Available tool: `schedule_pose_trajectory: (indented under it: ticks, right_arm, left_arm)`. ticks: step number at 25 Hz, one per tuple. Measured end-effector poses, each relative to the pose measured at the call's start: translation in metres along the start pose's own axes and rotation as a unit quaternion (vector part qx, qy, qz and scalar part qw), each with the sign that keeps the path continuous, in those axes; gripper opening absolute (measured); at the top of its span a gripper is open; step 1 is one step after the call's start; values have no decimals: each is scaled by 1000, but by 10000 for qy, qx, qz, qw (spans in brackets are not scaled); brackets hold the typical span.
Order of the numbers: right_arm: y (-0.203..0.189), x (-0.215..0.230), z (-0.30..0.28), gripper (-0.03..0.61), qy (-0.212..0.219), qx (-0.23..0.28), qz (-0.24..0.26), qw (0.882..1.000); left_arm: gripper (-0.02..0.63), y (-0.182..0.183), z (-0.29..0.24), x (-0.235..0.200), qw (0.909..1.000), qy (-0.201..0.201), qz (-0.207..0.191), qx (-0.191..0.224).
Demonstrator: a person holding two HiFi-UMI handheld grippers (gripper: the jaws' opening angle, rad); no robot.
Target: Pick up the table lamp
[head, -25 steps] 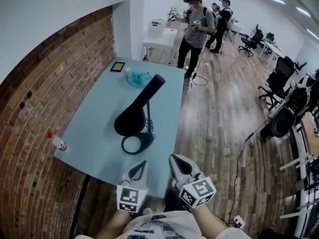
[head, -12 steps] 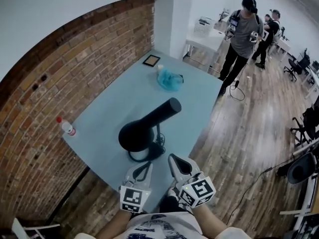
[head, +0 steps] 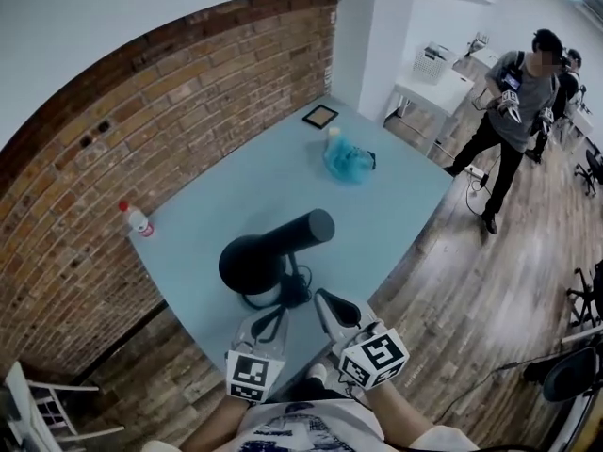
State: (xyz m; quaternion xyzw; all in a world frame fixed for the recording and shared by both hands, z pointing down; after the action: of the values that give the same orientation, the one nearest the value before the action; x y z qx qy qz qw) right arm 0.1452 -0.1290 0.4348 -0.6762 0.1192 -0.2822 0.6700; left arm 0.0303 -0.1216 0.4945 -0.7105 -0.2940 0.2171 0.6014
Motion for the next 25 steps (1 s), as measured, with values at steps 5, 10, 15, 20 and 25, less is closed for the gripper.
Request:
schedule_pose_trajectory:
  ticks: [5,10,15,20,25]
  right_arm:
    - [3,18,-8,-2,422,-37,3,9991]
    - [2,27,-20,-1,730,-137,18,9972]
    - [1,30,-31,-1,871,-159,32,9961]
    - [-4,30,-37,0,970,-195,66,9951]
    - [-4,30,-44,1,1016,-182,112,9946]
  left_arm:
    - [-8,-2,-11,3,9995,300,46,-19]
    - [-8,-12,-15,6,9982,554,186,-112]
    - [-8,-25,-22,7,9977,575,287,-220]
    - [-8,-38,-29,9,9978,483,334,-314]
    - [-8,-45,-34,8,9974,455,433,-346]
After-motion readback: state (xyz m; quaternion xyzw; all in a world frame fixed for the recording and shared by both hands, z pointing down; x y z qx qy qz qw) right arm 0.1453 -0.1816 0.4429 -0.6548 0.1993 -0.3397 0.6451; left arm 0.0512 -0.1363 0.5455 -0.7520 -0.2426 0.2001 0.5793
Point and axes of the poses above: the fingertips, and each gripper's own axes: z backward along the fingers, x to its right, y out of its top, the point moved 4 cm from there along z, backward along the fingers, and after that the axes turned 8 degrees about x, right-handed, at the moved point
